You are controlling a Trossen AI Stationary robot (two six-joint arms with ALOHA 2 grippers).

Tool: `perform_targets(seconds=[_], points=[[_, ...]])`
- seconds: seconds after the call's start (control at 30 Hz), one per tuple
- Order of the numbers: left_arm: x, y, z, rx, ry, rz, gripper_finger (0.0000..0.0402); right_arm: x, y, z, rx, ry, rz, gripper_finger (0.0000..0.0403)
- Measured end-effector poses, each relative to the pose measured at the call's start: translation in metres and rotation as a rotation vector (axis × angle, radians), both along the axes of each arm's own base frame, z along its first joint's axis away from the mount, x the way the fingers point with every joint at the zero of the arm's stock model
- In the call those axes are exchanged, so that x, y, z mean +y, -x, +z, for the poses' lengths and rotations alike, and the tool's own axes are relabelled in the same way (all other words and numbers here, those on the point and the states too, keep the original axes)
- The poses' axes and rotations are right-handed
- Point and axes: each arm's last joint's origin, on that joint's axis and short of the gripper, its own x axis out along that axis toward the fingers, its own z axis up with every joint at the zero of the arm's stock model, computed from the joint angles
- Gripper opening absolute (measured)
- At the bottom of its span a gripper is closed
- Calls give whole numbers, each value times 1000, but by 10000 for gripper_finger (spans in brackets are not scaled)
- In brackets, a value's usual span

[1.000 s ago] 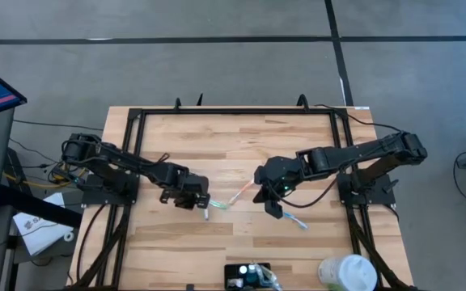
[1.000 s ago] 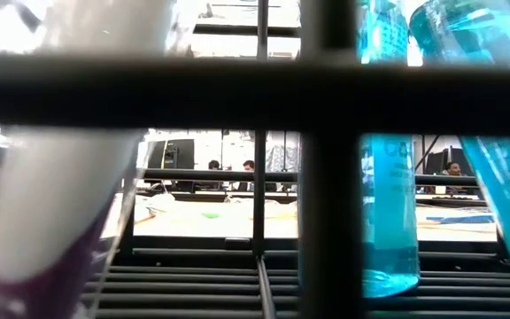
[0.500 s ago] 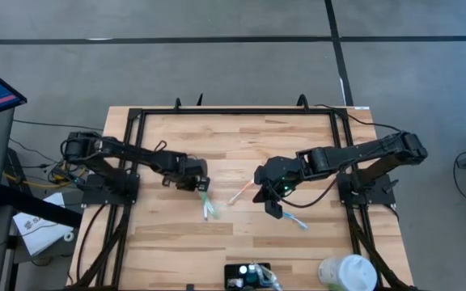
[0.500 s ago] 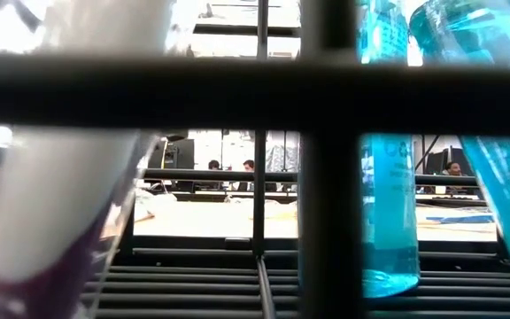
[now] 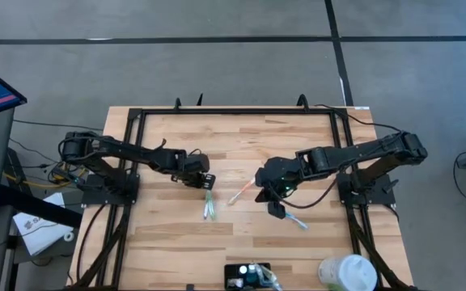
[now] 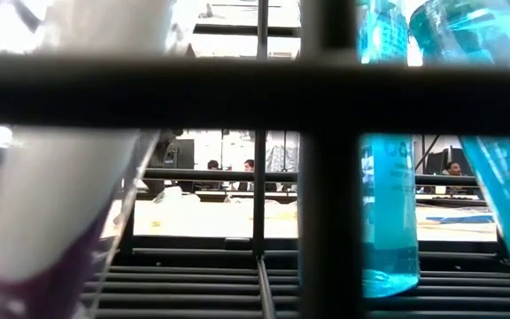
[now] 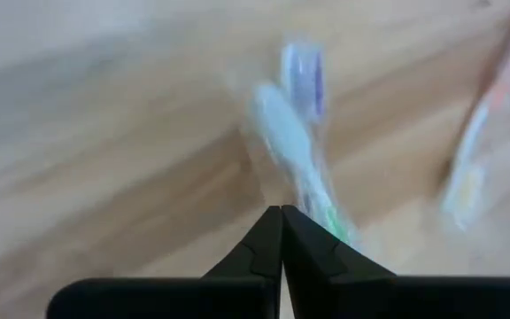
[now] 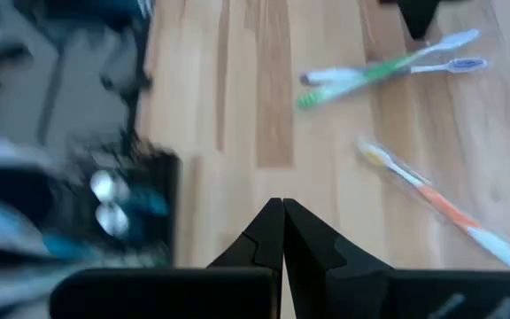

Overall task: Pick & Place toothbrushing station
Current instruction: Put the orange toothbrush into the black mesh organizer

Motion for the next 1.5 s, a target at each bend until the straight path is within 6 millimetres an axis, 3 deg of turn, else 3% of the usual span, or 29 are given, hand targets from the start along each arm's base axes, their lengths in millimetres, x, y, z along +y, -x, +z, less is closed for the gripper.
perform_targets(seconds=[0.17,0.53,0.77,0.93,1.07,1.5], points=[[-16,1,9,-36,3,-6,1,-16,2,-10,49,156,130,0],[-49,10,36,-166,-69,51,1,-61,-24,-49,85,409,397,8],[-64,13,39,-197,-80,52,1,-72,-39,-89,196,422,481,108],[-71,14,39,-206,-95,54,1,-78,-46,-105,226,436,497,194],[-72,14,40,-215,-97,55,1,-81,-52,-115,226,469,520,240],[-72,12,41,-235,-101,62,1,-107,-55,-155,384,464,466,255]])
